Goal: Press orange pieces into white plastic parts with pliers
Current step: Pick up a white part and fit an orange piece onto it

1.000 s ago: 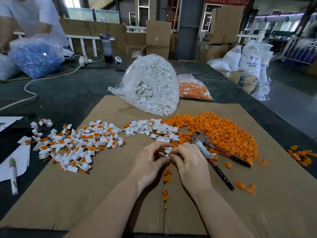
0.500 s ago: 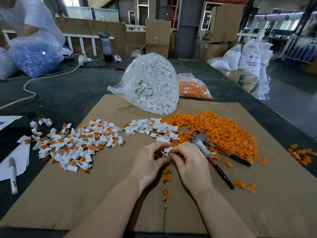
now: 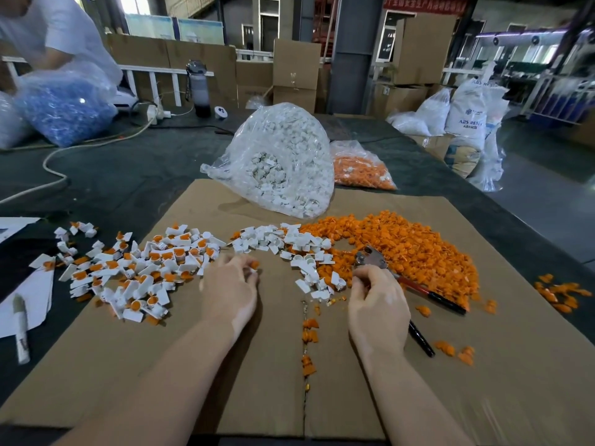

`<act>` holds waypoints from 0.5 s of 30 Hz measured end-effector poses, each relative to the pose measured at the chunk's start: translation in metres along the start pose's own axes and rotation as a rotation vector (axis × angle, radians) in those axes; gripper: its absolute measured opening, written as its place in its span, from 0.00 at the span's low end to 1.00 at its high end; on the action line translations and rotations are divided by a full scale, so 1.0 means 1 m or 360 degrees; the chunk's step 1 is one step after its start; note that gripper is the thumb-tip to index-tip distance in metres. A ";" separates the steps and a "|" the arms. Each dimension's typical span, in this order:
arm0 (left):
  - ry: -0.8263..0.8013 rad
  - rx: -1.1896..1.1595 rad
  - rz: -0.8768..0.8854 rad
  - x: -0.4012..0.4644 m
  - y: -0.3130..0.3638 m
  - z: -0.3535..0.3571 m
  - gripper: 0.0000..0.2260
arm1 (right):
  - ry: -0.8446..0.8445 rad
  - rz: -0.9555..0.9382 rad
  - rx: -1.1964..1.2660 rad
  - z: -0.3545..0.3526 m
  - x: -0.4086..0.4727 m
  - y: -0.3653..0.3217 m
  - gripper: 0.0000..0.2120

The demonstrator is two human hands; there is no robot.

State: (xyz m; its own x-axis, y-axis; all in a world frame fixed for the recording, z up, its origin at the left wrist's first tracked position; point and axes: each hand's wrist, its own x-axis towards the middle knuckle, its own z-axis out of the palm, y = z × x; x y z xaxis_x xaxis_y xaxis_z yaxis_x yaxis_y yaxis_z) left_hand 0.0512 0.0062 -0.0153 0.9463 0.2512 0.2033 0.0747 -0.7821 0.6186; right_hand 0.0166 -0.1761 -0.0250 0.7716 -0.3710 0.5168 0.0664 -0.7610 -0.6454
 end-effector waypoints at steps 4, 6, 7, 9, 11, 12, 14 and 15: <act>0.0072 0.0180 -0.0049 0.010 -0.019 -0.012 0.13 | -0.0021 0.0033 -0.0029 0.002 0.001 0.000 0.06; 0.0129 0.0220 -0.0069 0.013 -0.024 -0.015 0.14 | -0.0025 0.0027 -0.0046 0.002 0.001 0.000 0.06; 0.0156 0.0232 -0.0093 0.013 -0.026 -0.016 0.15 | -0.0025 0.0020 -0.0056 0.002 0.001 0.000 0.06; 0.0197 0.0241 -0.0134 0.010 -0.025 -0.017 0.17 | -0.0027 0.0008 -0.0067 0.002 0.000 -0.001 0.05; 0.0204 0.0214 -0.0041 0.005 -0.019 -0.015 0.19 | -0.0039 0.0008 -0.0075 0.001 0.000 -0.001 0.05; 0.0180 0.0155 0.0063 0.002 -0.015 -0.013 0.17 | -0.0045 0.0006 -0.0079 0.001 0.000 -0.001 0.05; 0.0012 -0.0028 0.0311 -0.006 -0.002 -0.008 0.11 | -0.0063 0.0002 -0.0085 0.001 0.000 -0.002 0.05; -0.0125 -0.0111 0.0412 -0.010 0.005 -0.005 0.09 | -0.0076 0.0003 -0.0088 0.001 -0.001 -0.002 0.05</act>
State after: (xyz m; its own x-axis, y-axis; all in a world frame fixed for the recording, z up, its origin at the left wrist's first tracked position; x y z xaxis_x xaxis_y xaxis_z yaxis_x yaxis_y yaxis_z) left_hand 0.0406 0.0030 -0.0101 0.9529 0.0011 0.3034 -0.1918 -0.7726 0.6052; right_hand 0.0167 -0.1737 -0.0246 0.8010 -0.3478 0.4874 0.0309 -0.7889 -0.6137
